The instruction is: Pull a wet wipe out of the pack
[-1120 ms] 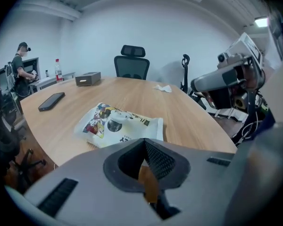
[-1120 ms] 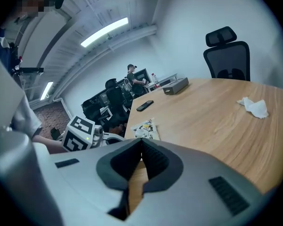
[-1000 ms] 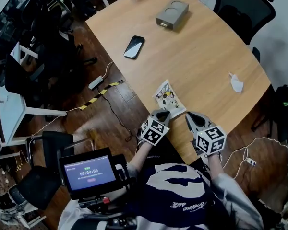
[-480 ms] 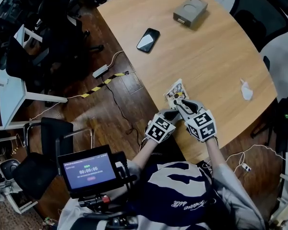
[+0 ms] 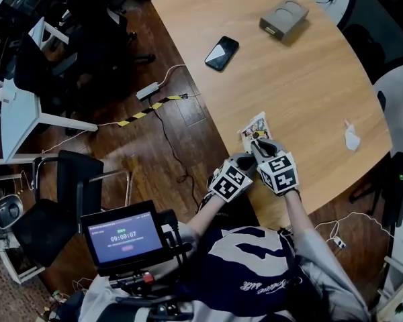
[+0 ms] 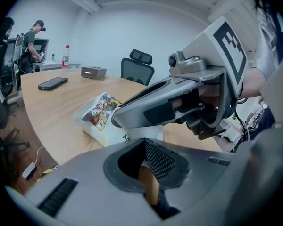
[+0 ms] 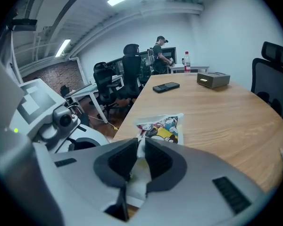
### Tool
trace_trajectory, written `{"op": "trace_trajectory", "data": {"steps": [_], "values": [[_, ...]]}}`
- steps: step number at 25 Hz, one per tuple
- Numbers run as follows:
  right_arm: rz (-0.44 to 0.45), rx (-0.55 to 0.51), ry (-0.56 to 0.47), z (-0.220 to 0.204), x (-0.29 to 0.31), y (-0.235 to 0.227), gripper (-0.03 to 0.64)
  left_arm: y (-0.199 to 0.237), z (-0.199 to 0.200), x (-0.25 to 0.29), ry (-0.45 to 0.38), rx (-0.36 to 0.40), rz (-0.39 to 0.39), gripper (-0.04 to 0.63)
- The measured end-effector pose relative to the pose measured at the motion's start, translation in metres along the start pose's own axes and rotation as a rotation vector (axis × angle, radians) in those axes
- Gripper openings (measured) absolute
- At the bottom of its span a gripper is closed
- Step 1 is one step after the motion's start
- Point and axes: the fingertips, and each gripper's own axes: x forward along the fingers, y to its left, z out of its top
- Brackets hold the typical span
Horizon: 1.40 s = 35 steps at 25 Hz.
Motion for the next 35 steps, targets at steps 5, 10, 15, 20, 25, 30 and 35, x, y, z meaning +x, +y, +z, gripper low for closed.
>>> {"op": "trace_trajectory", "data": {"steps": [5, 10, 15, 20, 25, 30, 35], "values": [[-0.007, 0.049, -0.037, 0.005, -0.011, -0.002, 0.009, 0.001, -0.001, 0.001, 0.0, 0.0, 0.007, 0.003], [0.047, 0.171, -0.131, 0.018, -0.032, 0.004, 0.008, 0.005, -0.002, 0.0, 0.008, -0.038, 0.007, 0.003], [0.047, 0.18, -0.182, 0.019, -0.061, 0.011, 0.008, 0.005, -0.001, 0.0, 0.006, -0.051, 0.023, 0.004], [0.049, 0.191, -0.236, 0.021, -0.089, 0.015, 0.008, 0.006, 0.005, -0.001, -0.025, -0.07, 0.043, 0.004], [0.059, 0.187, -0.311, 0.025, -0.125, 0.023, 0.008, 0.004, 0.001, -0.002, -0.021, -0.099, 0.058, 0.004], [0.046, 0.189, -0.333, 0.006, -0.158, 0.024, 0.008, 0.002, 0.001, -0.007, -0.078, -0.175, 0.083, 0.003], [0.043, 0.191, -0.335, -0.026, -0.192, 0.023, 0.008, -0.019, 0.007, -0.027, -0.171, -0.275, 0.145, 0.004]]}}
